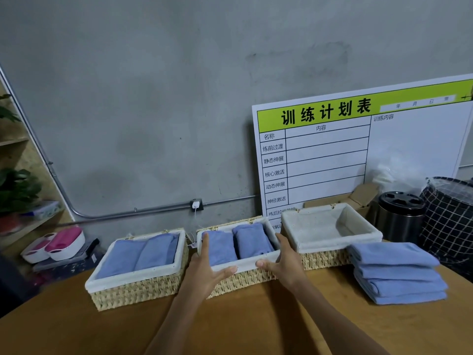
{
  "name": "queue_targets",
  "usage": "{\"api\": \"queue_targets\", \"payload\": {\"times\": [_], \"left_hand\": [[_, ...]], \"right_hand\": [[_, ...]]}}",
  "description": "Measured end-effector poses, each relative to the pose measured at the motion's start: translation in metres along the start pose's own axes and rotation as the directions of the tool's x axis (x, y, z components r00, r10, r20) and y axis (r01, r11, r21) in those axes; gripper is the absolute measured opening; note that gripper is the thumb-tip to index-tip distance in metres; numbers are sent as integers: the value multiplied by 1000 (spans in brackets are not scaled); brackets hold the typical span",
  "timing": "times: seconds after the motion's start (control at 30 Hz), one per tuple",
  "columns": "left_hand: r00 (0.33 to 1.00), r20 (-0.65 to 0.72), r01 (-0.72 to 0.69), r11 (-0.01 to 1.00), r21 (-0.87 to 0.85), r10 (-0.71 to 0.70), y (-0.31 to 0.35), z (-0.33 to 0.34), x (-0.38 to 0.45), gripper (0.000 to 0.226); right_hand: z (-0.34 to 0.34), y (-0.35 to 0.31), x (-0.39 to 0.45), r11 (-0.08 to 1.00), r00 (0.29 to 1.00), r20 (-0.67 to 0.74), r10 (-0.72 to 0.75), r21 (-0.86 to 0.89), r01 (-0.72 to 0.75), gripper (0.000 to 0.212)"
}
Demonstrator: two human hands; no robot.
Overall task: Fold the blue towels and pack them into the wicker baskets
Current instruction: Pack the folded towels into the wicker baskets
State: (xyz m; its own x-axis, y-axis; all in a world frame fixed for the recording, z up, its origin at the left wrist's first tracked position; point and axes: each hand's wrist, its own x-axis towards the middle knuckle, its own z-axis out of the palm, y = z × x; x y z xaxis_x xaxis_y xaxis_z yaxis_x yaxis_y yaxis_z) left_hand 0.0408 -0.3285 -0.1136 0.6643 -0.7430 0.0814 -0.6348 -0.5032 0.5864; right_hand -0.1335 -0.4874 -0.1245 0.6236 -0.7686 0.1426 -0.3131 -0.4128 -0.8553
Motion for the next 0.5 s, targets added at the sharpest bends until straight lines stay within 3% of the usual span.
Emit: {"api": "queue_targets", "payload": {"times": [0.17, 0.23, 0.3, 0.4, 0.5], "left_hand": [[999, 46, 9, 990, 139, -16, 2, -7, -7, 123], [1000, -18, 24, 973, 231, -20, 18, -9, -13, 117], [995, -80, -35, 940, 340, 66, 51, -13, -20, 112], [978, -18, -187, 915, 359, 207, 106, -10, -19, 112], [960, 109, -279, 903, 325, 258, 150, 7, -6, 118]], "right_hand": [[-10, -14, -2, 962, 998, 60, 25, -273, -8, 80], [-23, -26, -10, 939, 994, 106, -8, -341, 44, 74], [-45, -33, -14, 921, 988, 128, -91, -367, 133, 67], [-96, -35, -11, 883, 975, 60, -215, -416, 220, 70], [-156, -12, 5, 904, 980, -82, -184, -406, 135, 71]]}}
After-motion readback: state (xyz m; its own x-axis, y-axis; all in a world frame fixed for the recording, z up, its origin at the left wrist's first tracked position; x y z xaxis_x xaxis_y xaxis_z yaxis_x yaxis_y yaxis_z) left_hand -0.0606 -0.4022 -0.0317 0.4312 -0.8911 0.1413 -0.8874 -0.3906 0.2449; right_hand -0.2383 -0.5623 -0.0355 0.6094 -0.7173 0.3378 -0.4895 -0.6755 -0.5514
